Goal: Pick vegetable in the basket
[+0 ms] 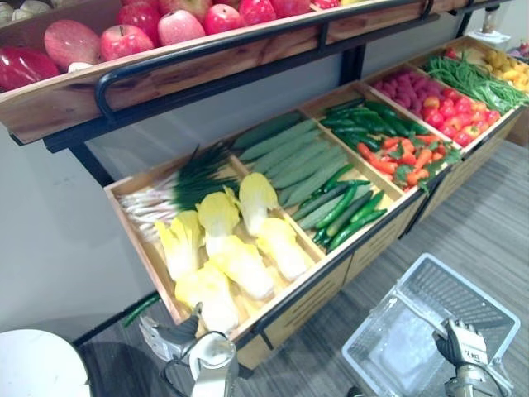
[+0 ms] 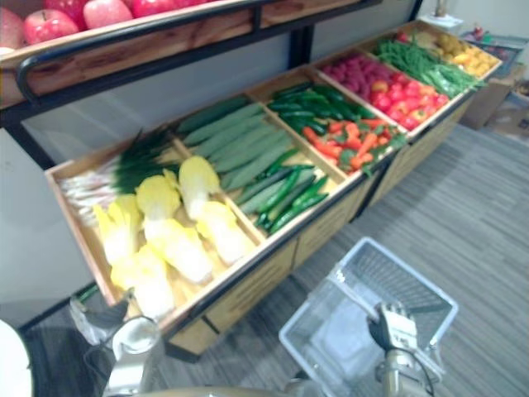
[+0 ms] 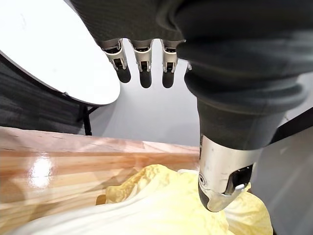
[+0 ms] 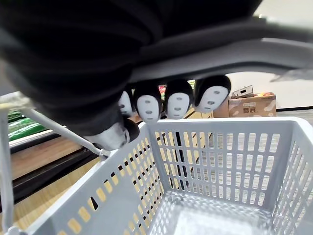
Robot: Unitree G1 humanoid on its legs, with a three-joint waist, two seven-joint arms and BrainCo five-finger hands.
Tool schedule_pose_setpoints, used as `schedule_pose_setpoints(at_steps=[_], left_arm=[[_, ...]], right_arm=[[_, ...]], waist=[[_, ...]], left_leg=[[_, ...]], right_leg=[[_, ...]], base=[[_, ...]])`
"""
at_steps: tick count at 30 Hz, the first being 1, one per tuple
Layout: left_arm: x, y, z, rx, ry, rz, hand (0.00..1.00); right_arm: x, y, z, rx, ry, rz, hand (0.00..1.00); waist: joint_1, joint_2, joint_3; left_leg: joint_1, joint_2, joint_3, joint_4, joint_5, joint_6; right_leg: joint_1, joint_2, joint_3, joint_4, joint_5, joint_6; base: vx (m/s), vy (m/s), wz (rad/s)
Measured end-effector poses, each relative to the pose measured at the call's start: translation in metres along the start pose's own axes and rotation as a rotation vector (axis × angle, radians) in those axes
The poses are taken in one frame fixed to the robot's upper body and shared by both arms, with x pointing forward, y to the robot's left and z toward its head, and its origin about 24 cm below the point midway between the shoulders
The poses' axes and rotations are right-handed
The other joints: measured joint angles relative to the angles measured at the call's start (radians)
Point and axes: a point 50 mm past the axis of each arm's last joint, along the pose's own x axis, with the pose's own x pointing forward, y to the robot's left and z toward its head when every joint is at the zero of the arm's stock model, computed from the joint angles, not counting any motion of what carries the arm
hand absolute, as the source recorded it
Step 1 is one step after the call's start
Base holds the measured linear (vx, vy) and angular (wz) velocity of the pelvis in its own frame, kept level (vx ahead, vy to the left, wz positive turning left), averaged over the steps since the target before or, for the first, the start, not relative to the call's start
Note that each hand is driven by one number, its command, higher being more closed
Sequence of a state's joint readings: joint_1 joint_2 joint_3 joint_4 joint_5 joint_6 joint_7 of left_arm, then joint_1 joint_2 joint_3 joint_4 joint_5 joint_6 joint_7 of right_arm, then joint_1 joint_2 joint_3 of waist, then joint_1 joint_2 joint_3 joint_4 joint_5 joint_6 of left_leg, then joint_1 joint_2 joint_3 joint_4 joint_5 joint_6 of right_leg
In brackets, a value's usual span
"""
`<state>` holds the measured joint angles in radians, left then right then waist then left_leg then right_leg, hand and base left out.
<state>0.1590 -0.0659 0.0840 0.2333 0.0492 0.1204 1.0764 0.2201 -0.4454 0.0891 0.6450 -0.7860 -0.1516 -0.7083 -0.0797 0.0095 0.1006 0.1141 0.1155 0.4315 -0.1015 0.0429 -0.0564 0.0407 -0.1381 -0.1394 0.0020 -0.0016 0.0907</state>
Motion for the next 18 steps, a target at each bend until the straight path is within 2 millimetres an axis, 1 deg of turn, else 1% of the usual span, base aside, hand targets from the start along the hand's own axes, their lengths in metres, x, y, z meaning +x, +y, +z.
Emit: schedule_pose_setpoints(at_steps=[3, 11, 18], left_arm=[[-0.0009, -0.0010, -0.0027, 0.013, 0.005, -0.005, 0.00], [-0.0029, -0.0035, -0.0023, 0.016, 0.000, -0.017, 0.00], [-0.0063, -0.0070, -0.0073, 0.054, -0.007, -0.037, 0.00]], right_arm=[[-0.0004, 0.0002, 0.0002, 0.000, -0.001, -0.002, 1.00], [-0.0013, 0.0016, 0.0017, -0.001, -0.009, 0.001, 1.00], [-0.0044, 0.0061, 0.0063, 0.005, -0.020, -0.009, 1.00]], waist=[[0.000, -0.001, 0.001], [0.000, -0.002, 0.001], [0.000, -0.002, 0.001]], left_leg=[[0.000, -0.001, 0.000, -0.001, 0.000, 0.000], [0.000, -0.002, 0.000, -0.001, 0.000, 0.000], [0.000, -0.001, 0.002, -0.001, 0.000, 0.000]], right_leg=[[0.000, -0.001, -0.001, -0.001, 0.000, 0.000], [0.000, -0.002, 0.000, -0.002, 0.000, 0.000], [0.000, 0.000, 0.002, -0.004, 0.000, 0.000]], base=[[0.00, 0.000, 0.00], [0.00, 0.000, 0.00], [0.00, 0.000, 0.00]])
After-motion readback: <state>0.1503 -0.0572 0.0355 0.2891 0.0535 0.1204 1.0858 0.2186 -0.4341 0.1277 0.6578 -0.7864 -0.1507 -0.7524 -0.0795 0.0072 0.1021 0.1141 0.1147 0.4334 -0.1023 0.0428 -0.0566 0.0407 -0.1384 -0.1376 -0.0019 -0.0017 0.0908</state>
